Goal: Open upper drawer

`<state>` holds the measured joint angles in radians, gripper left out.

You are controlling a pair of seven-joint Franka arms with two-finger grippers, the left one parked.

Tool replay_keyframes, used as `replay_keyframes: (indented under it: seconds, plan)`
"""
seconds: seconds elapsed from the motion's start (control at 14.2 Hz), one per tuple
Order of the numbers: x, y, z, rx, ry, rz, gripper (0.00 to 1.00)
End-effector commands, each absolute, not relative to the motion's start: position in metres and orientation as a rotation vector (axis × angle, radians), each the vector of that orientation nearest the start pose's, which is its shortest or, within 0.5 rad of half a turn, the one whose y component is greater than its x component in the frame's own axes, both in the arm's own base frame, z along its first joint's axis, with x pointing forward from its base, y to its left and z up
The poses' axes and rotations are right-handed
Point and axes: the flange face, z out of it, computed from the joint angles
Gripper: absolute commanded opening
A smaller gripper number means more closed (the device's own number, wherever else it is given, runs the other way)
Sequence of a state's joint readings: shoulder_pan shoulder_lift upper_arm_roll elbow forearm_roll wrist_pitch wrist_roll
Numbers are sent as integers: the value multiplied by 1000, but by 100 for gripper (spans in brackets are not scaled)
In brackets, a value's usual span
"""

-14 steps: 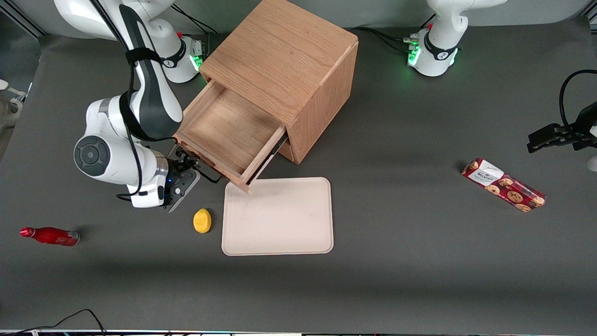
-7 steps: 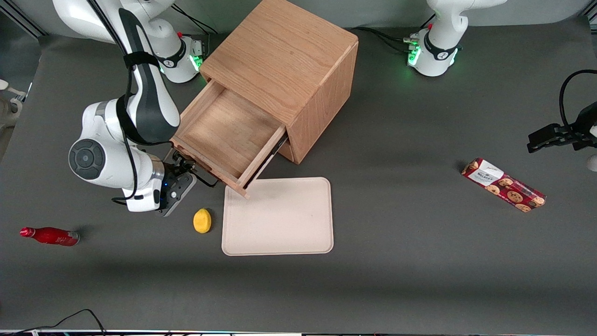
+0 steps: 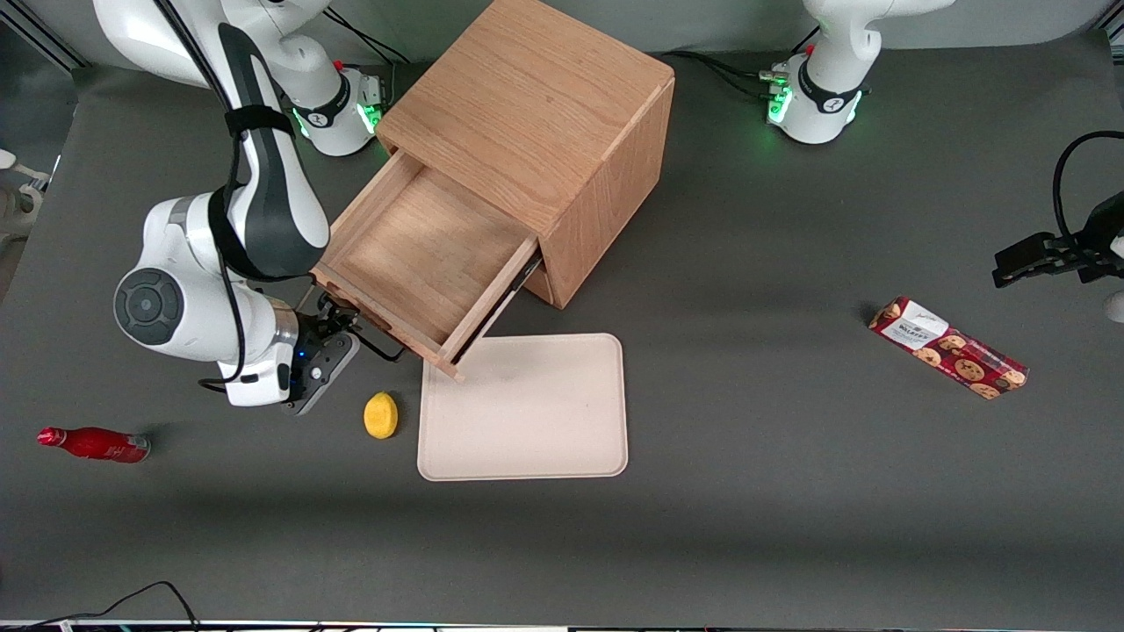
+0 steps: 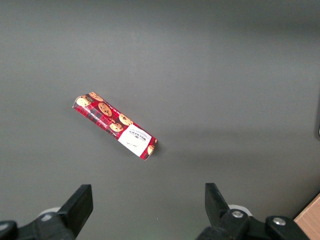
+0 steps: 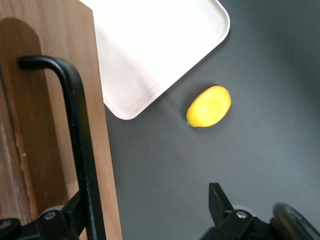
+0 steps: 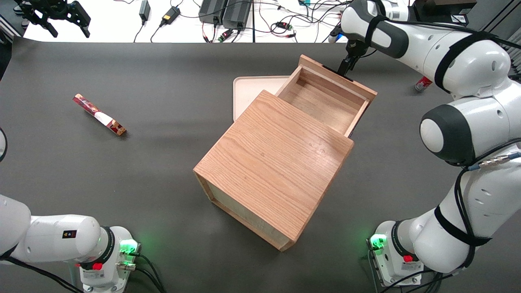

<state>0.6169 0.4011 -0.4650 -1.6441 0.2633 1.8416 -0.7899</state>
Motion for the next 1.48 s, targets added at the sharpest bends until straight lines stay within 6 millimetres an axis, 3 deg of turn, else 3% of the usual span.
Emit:
replay_keyframes:
  seconds: [0.0,0.21,0.42,0.63,0.91,1.27,1.41]
  plan:
    - [636,145,394,-2722,-1295,163,100]
    - [639,147,402,-2725,-1300,141,100]
    - [650,144,455,-2759,-1287,7,100]
    - [641,142,501,-2755,-1247,6,100]
    - [604,124,568,-2901,-684,75,100]
    - [559,87,607,-3033,-205,97,100]
    - [542,83,610,-3081,-47,112,100]
